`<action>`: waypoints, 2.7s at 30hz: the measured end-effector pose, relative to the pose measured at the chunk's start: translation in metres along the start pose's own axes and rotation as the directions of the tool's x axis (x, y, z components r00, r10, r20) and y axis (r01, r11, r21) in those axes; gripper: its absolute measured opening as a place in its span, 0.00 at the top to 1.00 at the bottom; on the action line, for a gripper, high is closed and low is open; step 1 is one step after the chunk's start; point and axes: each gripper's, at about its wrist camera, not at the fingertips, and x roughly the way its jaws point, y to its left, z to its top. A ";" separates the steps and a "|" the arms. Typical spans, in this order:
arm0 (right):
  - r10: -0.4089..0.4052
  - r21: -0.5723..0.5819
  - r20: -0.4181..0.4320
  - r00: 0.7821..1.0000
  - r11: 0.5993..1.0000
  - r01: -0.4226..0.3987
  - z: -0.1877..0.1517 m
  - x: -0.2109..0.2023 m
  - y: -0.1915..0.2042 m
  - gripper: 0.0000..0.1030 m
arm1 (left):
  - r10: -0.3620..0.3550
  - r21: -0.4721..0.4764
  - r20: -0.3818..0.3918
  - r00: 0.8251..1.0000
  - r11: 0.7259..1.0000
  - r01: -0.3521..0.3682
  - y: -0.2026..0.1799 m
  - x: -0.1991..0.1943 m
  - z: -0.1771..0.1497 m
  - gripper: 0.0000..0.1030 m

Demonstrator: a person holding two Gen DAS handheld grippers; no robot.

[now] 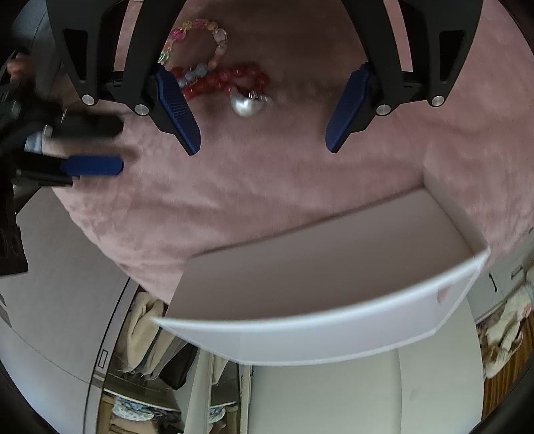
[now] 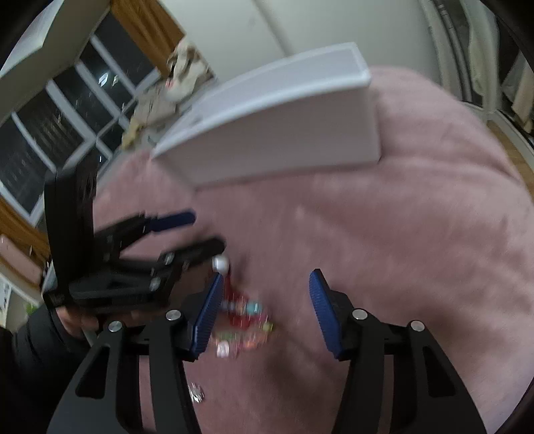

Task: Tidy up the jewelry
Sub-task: 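Grasp the silver charm with the left tool while the right tool grasps the charm bracelet, then lift the silver charm with the left tool while the right tool lifts the charm bracelet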

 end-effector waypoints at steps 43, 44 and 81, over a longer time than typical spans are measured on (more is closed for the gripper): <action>0.133 0.043 0.190 0.973 0.989 -0.144 -0.026 -0.107 -0.034 0.92 | 0.086 -0.081 -0.006 0.996 0.993 -0.086 -0.064 -0.015 0.017 0.68; 0.127 0.048 0.203 0.971 0.989 -0.140 -0.028 -0.111 -0.036 0.92 | 0.091 -0.079 -0.003 0.996 0.993 -0.091 -0.068 -0.016 0.019 0.68; -0.089 0.046 0.253 0.963 0.996 0.080 0.008 -0.115 -0.027 0.92 | 0.147 -0.064 0.103 0.984 0.988 -0.141 -0.071 -0.058 0.048 0.68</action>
